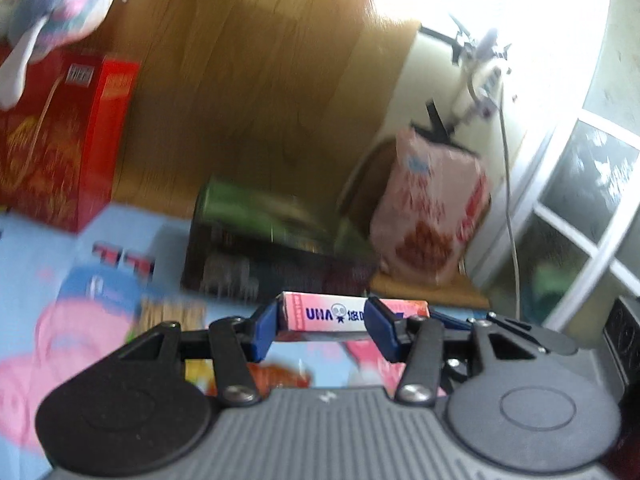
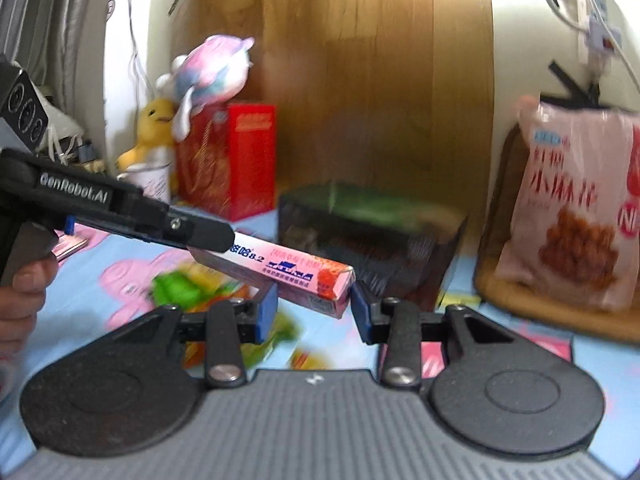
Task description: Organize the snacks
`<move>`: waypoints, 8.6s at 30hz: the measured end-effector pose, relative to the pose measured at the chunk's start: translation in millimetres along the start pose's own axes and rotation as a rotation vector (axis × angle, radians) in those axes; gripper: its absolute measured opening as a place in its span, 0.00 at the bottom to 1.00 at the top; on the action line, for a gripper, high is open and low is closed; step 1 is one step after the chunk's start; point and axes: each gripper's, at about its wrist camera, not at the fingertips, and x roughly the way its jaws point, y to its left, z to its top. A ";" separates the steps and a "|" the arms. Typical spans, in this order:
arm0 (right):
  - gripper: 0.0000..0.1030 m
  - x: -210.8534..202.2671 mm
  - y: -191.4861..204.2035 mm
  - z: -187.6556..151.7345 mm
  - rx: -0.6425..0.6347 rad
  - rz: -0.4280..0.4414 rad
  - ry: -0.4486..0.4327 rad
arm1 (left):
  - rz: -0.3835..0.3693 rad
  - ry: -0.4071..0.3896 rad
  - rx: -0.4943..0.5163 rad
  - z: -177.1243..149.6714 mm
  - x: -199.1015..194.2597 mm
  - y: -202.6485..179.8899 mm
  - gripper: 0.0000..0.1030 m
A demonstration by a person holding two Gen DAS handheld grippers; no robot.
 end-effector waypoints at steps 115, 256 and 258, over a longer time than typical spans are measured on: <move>0.33 -11.2 35.4 -71.7 0.367 0.253 0.181 | 0.208 0.096 0.058 -94.4 -20.8 -0.2 0.40; 0.49 11.2 14.6 -58.5 0.193 -0.059 0.189 | 0.128 0.093 -0.001 -91.9 -19.0 6.1 0.99; 0.49 6.5 16.6 -60.5 0.177 -0.046 0.189 | 0.128 0.094 0.000 -91.7 -18.9 6.4 0.99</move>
